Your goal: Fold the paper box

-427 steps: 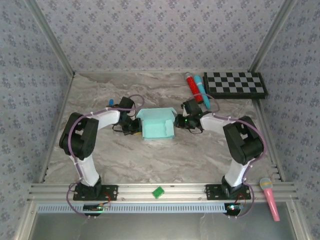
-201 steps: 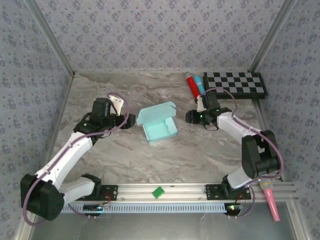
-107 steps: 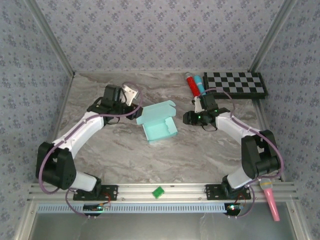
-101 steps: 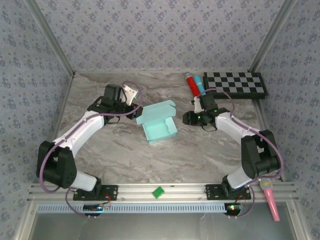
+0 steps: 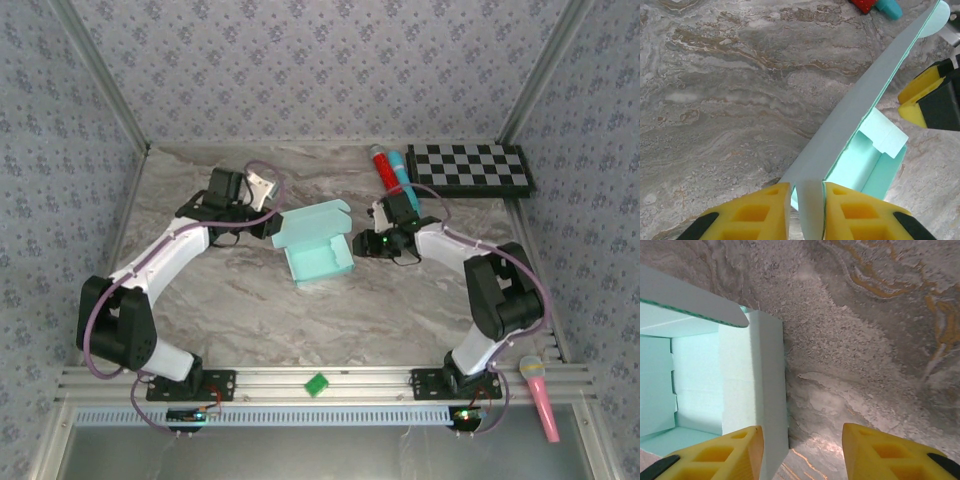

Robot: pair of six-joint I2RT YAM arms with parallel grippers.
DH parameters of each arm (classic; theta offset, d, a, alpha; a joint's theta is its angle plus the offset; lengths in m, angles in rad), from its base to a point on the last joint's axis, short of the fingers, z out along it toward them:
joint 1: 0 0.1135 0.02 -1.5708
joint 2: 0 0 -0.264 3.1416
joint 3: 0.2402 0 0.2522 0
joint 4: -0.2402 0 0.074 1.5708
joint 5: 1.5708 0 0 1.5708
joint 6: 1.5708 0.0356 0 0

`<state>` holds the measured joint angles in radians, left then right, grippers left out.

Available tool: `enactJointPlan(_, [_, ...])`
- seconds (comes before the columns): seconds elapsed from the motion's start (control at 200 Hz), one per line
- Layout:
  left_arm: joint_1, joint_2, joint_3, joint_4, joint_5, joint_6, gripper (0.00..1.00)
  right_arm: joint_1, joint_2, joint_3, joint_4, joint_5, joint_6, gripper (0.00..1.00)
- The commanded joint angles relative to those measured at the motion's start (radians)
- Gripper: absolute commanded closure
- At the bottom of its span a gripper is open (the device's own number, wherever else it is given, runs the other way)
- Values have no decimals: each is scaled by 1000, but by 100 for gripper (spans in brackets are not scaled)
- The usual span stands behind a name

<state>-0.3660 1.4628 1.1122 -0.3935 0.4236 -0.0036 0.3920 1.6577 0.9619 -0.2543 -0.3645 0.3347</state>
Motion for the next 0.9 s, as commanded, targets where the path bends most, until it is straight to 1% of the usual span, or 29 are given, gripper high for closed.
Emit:
enactJointPlan(0.0, [9, 10, 34, -18, 21, 2, 83, 13, 25, 29, 25, -35, 22, 52])
enactJointPlan(0.03, [10, 13, 35, -19, 22, 2, 85, 15, 29, 31, 27, -37, 22, 52])
enactJointPlan(0.265, [12, 20, 46, -19, 24, 1, 86, 31, 47, 28, 36, -37, 21, 49])
enactJointPlan(0.33, [12, 23, 50, -22, 31, 3, 89, 33, 56, 32, 35, -40, 17, 49])
enactJointPlan(0.42, [13, 31, 54, -23, 25, -1, 90, 34, 70, 37, 36, -36, 12, 49])
enactJointPlan(0.505, [16, 41, 62, -26, 15, -9, 94, 35, 87, 35, 42, -33, 7, 51])
enactJointPlan(0.74, [25, 68, 104, -49, 29, -2, 94, 37, 106, 7, 58, -25, 1, 56])
enactJointPlan(0.895, [25, 82, 130, -67, 44, 14, 94, 37, 115, 8, 44, -1, -19, 57])
